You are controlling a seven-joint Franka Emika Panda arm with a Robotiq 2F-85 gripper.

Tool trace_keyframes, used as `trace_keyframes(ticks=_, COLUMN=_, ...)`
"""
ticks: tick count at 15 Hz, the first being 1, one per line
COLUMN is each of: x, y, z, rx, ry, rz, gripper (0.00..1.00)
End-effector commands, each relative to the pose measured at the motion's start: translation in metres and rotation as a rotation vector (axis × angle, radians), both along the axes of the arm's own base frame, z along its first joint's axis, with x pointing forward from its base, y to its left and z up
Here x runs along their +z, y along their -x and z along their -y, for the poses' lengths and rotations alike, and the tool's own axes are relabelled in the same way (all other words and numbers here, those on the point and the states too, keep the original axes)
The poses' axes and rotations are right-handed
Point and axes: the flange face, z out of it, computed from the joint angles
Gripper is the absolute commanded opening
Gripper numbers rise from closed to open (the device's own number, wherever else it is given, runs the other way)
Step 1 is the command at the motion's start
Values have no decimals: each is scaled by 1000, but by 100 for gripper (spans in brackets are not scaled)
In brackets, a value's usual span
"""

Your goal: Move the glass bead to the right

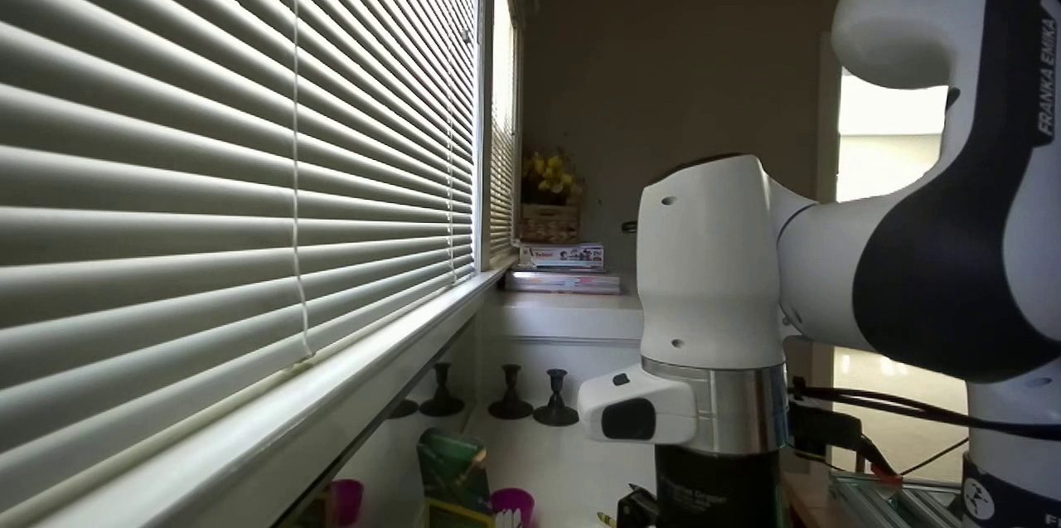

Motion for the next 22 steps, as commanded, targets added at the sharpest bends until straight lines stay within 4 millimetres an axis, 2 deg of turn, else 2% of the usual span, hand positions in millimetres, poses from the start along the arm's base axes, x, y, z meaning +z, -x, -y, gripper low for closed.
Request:
trace_keyframes(ticks=1, x=-12, y=12, z=-2, rx=-12, ry=29, rz=73, gripper=100)
trace_keyframes(ticks=2, x=-6, y=5, z=0, rx=-3, ry=18, rz=36, gripper=100)
trace_keyframes(ticks=6, x=-8, y=6, z=1, rx=-7, ry=21, rz=37, gripper=100)
trace_keyframes(ticks=16, x=-43, y=11, z=-8, rx=65, ry=7, rz=13, gripper=100)
trace_keyframes(ticks=18, x=-46, y=11, z=-9, rx=69, ry=9, rz=21, gripper=75)
trace_keyframes(ticks=21, x=-47, y=13, z=-11, rx=100, ry=10, rz=48, gripper=52)
trace_keyframes(ticks=22, x=-48, y=13, z=-12, rx=109, ry=10, rz=55, gripper=49)
